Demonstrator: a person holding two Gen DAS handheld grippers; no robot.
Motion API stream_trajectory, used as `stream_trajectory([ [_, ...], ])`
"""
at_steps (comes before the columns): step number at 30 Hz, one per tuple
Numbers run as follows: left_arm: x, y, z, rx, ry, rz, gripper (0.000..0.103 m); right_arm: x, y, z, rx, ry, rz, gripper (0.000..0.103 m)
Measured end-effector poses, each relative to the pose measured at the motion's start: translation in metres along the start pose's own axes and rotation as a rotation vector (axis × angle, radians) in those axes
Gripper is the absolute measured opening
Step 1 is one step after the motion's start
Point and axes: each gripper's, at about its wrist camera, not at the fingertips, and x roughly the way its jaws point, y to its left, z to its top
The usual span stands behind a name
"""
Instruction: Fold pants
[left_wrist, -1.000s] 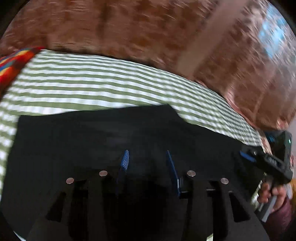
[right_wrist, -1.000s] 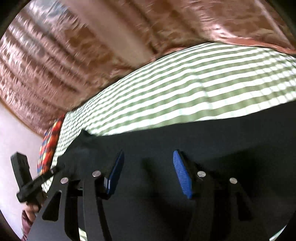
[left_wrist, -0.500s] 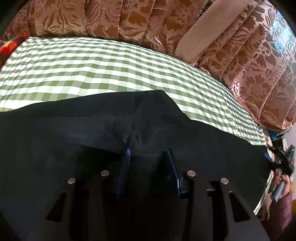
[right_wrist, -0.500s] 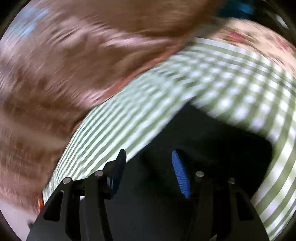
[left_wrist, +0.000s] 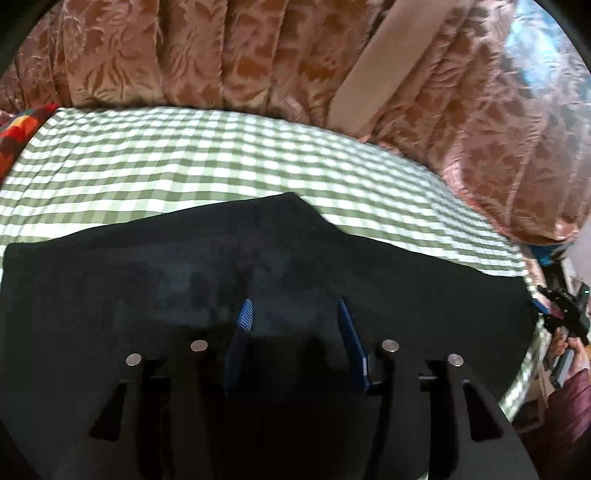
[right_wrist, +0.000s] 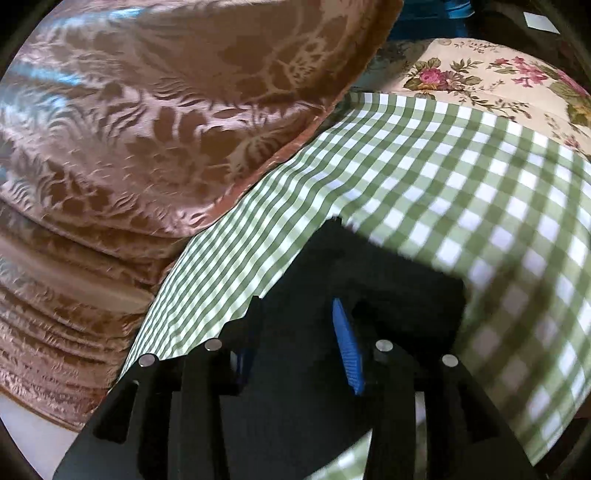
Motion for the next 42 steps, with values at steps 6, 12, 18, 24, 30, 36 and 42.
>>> stream_trajectory([
  [6, 0.004, 0.017, -0.030, 0.002, 0.046, 0.102, 0.047, -0.001, -0.033, -0.015, 0.088, 0.015, -0.077, 0.025],
  [12, -0.009, 0.028, -0.037, -0.055, -0.002, 0.050, 0.047, -0.020, -0.036, -0.019, 0.139, -0.021, -0.032, 0.037],
  [18, -0.030, 0.037, -0.052, -0.111, -0.055, 0.010, 0.047, -0.040, -0.051, -0.039, 0.199, -0.037, -0.039, 0.041],
  [24, -0.035, 0.048, -0.066, -0.163, -0.055, 0.001, 0.047, -0.027, -0.063, -0.047, 0.251, -0.010, 0.003, 0.043],
  [30, -0.036, 0.043, -0.061, -0.205, -0.037, -0.008, 0.052, -0.003, -0.059, -0.029, 0.241, -0.018, -0.008, 0.034],
  [36, -0.039, 0.031, -0.056, -0.209, -0.020, -0.038, 0.052, 0.003, -0.052, -0.021, 0.205, 0.000, 0.010, 0.018],
  [42, -0.039, 0.016, -0.053, -0.178, -0.012, -0.128, 0.052, -0.018, 0.007, -0.024, 0.016, 0.024, 0.137, 0.018],
])
